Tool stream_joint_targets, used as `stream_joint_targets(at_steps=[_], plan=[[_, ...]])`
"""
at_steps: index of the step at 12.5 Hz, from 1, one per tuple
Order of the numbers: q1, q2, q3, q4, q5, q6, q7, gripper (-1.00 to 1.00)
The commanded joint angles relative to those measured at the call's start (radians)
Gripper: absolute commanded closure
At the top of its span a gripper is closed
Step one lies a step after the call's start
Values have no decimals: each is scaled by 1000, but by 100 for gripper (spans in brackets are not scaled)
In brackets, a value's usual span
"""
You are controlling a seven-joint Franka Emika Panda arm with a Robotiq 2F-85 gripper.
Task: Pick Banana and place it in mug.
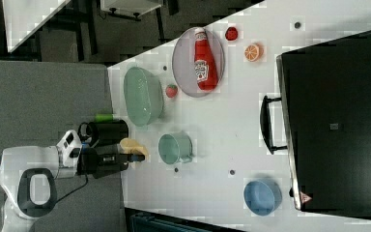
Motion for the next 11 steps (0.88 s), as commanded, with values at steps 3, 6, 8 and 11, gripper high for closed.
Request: stream_joint_targets(at_steps=[3, 6, 8, 11], plan=[[25, 110, 76, -13, 9, 167, 177, 37], [25, 182, 96, -82, 9, 356, 188, 37], [25, 234, 103, -123, 9, 464, 209, 37], [25, 301, 107, -126, 10, 519, 216, 37]])
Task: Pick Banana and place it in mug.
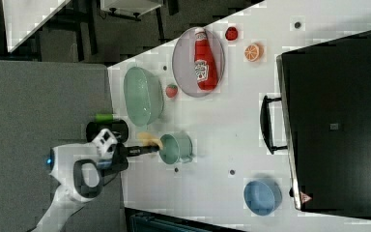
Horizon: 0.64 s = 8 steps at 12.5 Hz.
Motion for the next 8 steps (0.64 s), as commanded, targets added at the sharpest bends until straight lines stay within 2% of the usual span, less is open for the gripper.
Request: stream_joint_targets(at_steps=[1, 6, 7, 8], plan=[[-13, 40, 11, -2, -5, 28, 64, 29], [-12, 48, 15, 3, -5, 29, 66, -81], [-12, 29, 14, 3, -5, 28, 66, -99], [-14, 1, 11, 2, -4, 25, 66, -100]])
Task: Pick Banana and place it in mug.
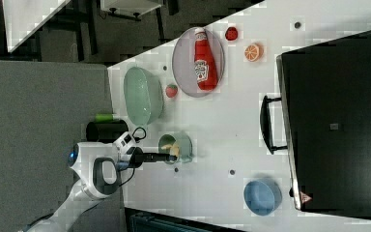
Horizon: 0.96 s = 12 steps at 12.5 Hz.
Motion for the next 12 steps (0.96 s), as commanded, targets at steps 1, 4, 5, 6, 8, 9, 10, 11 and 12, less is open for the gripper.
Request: stream_joint_targets(at_steps=[1, 4, 5, 6, 8, 9, 10, 11, 12], plan=[[-9, -134, -5, 30, 1, 10, 47, -100], [-29, -272, -75, 38, 1, -56, 47, -100], [-37, -321, -114, 51, 1, -95, 47, -100], [-45, -365, -159, 74, 1, -139, 47, -100], [-61, -430, -256, 135, 1, -272, 47, -100], [-66, -453, -304, 177, 0, -359, 47, -100], [-72, -467, -349, 226, -2, -458, 47, -100], [-76, -473, -390, 284, -2, -553, 47, -100], [-77, -471, -425, 346, -2, -637, 47, -100]])
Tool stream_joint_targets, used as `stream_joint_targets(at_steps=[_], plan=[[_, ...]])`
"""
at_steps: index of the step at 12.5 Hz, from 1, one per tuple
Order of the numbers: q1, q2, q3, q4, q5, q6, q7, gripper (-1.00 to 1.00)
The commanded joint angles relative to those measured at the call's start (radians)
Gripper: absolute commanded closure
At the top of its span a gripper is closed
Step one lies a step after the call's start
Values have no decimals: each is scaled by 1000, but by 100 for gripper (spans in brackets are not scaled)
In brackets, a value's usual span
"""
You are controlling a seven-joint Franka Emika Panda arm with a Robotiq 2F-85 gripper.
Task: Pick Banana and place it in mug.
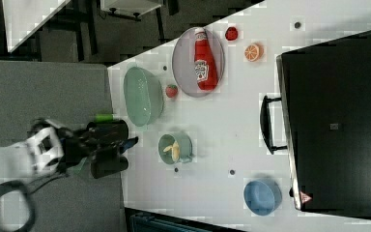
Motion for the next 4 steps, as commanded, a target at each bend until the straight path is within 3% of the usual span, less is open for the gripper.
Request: stream_joint_targets(at_steps=[1, 4], plan=[[-29, 26, -51, 118, 5, -182, 41, -100], [-29, 39, -78, 240, -93, -243, 41, -100]])
